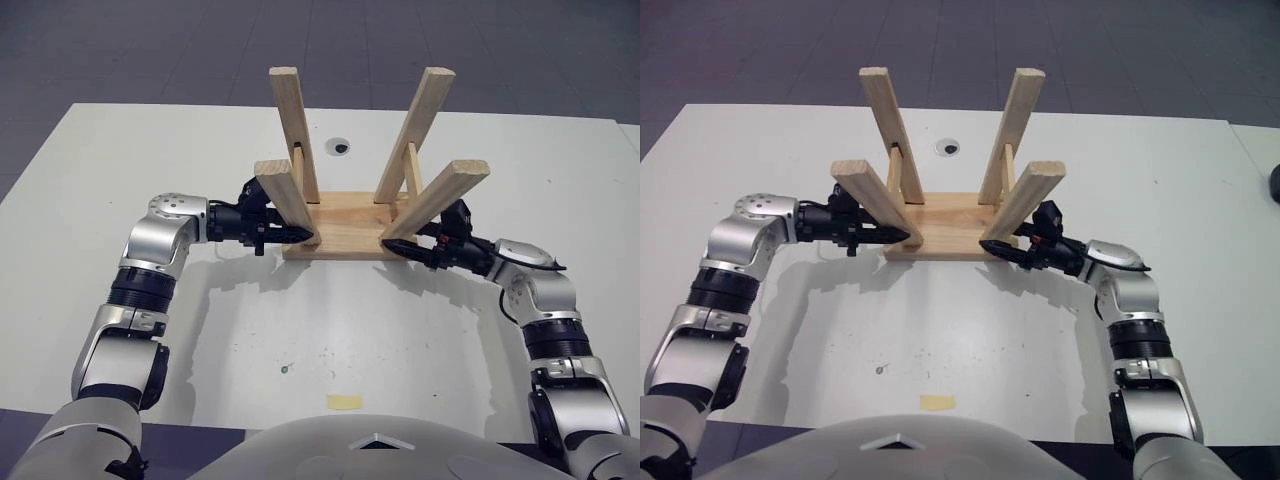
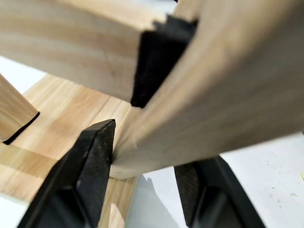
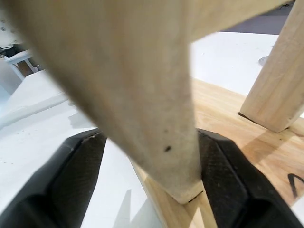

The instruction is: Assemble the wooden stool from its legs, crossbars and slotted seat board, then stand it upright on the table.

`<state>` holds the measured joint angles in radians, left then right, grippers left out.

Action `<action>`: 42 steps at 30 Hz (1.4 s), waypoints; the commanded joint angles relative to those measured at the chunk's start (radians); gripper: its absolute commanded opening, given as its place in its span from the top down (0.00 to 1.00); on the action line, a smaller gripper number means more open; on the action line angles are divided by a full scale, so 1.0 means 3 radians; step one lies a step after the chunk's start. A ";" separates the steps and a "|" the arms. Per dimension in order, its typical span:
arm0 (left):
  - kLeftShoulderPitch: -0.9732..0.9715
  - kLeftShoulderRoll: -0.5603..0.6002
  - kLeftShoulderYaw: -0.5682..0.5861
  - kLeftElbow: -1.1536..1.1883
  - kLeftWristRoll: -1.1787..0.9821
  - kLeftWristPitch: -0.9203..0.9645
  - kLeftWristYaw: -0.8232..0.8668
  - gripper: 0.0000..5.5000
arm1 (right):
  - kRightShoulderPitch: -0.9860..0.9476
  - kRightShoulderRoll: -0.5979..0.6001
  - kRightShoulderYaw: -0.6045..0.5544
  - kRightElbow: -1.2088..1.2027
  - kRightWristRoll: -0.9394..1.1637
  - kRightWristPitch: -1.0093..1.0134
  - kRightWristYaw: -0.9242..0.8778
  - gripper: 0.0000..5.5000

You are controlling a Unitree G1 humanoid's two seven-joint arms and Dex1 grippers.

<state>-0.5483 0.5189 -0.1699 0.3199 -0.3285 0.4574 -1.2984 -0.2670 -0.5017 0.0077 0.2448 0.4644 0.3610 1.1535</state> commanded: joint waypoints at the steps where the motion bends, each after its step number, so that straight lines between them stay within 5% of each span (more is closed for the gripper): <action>1: 0.0125 0.0040 0.0101 -0.0233 -0.0171 0.0284 0.0033 0.70 | 0.0188 -0.0102 0.0019 -0.0334 0.0175 0.0393 0.0088 0.53; 9: 0.0779 0.0334 0.0604 -0.1375 -0.1001 0.1466 0.0257 0.72 | 0.0664 -0.0127 -0.0359 -0.1120 0.1021 0.1325 -0.0131 0.68; 15: 0.0606 0.0136 0.1165 -0.1618 -0.1593 0.2413 0.1121 0.79 | 0.0634 0.0223 -0.0869 -0.1608 0.2171 0.2089 -0.0988 0.71; 19: 0.0441 -0.0003 0.1215 -0.1408 -0.1569 0.2798 0.1672 0.79 | 0.0526 0.0426 -0.1073 -0.1628 0.2599 0.2297 -0.1691 0.71; 24: 0.0289 -0.0085 0.1170 -0.0948 -0.1331 0.2916 0.2122 0.78 | 0.0579 0.0512 -0.1102 -0.1708 0.2736 0.2323 -0.2152 0.53; 35: -0.0017 -0.0305 0.1761 -0.0630 -0.1491 0.2646 0.2582 0.39 | 0.0546 0.0408 -0.1155 -0.1423 0.2312 0.1885 -0.2172 0.21; 42: 0.0116 0.0457 0.1887 -0.0739 -0.1366 0.1638 0.1676 0.20 | 0.0826 0.0014 -0.1620 -0.1714 0.2455 0.1715 -0.1672 0.03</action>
<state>-0.5560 0.5708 0.4199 0.1361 -0.7746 1.0160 -0.6936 -0.0751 -0.4453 -0.4588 -0.2052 1.1928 0.8725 0.5867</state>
